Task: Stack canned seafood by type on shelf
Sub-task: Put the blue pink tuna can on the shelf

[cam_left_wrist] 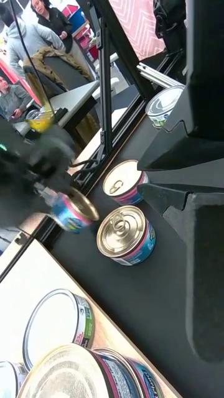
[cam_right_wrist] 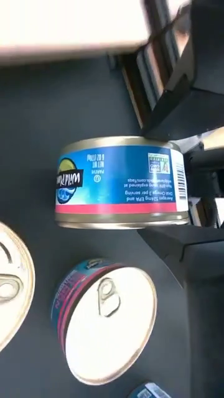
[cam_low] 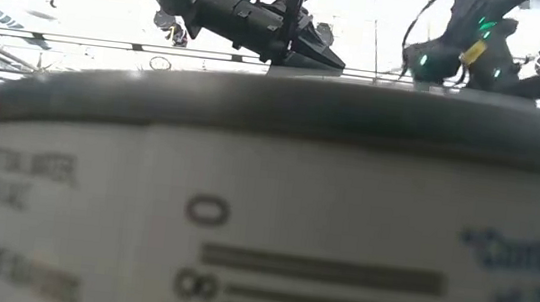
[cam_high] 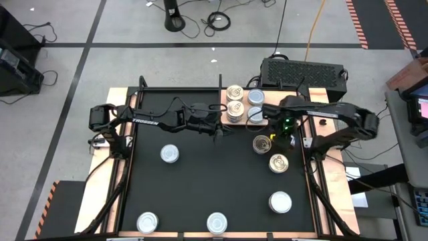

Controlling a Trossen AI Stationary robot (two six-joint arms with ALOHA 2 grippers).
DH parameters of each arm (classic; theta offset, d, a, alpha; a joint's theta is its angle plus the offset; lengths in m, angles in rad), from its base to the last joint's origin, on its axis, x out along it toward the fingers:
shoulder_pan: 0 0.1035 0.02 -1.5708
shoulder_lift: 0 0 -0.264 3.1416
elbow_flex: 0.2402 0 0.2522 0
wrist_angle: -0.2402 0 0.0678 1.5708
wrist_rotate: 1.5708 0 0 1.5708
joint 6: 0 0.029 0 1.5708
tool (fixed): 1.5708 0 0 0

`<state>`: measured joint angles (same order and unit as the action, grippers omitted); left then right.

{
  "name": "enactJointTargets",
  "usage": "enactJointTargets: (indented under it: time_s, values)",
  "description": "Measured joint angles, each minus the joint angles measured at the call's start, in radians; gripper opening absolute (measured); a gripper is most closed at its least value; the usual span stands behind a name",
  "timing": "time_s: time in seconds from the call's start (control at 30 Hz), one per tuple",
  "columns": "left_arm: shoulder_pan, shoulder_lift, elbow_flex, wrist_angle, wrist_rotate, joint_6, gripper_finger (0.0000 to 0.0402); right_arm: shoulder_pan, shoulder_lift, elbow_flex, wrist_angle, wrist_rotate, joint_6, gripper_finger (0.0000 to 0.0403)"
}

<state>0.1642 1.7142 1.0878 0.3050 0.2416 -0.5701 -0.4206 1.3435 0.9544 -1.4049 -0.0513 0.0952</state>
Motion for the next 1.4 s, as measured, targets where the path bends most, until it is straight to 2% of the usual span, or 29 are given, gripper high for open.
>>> enactJointTargets:
  time_s: [0.17, 0.3, 0.5, 0.6, 0.83, 1.0, 1.13, 1.23, 1.33, 1.4]
  values:
    - [0.000, 0.000, 0.000, 0.000, -0.011, 0.007, 0.0044, -0.001, -0.171, 0.047, 0.013, -0.002, 0.191, 0.0170]
    - [0.000, 0.000, 0.000, 0.001, -0.011, 0.009, 0.0044, 0.003, -0.305, 0.048, 0.103, 0.020, 0.473, 0.0170]
    - [0.000, 0.000, 0.000, 0.001, -0.011, 0.010, 0.0044, 0.069, -0.479, 0.043, 0.286, 0.217, 0.849, 0.0170]
    - [0.000, 0.000, 0.000, 0.001, -0.011, 0.032, 0.0044, 0.123, -0.530, 0.044, 0.311, 0.338, 0.999, 0.0170]
    - [0.000, 0.000, 0.000, 0.001, -0.008, 0.060, 0.0044, 0.318, -0.510, 0.003, 0.500, 0.546, 1.258, 0.0173]
    - [0.000, 0.000, 0.000, 0.001, 0.016, 0.060, 0.0044, 0.465, -0.487, -0.096, 0.509, 0.719, 1.523, 0.0173]
    - [0.000, 0.000, 0.000, 0.000, 0.044, 0.061, 0.0044, 0.572, -0.485, -0.209, 0.658, 0.915, 1.759, 0.0175]
    - [0.000, 0.000, 0.000, 0.000, 0.047, 0.060, 0.0044, 0.612, -0.476, -0.283, 0.754, 1.034, 1.849, 0.0176]
    - [0.000, 0.000, 0.000, 0.000, 0.050, 0.056, 0.0044, 0.627, -0.471, -0.345, 0.735, 1.120, 1.955, 0.0176]
    - [0.000, 0.000, 0.000, 0.000, 0.061, 0.055, 0.0044, 0.628, -0.471, -0.385, 0.727, 1.142, 2.031, 0.0176]
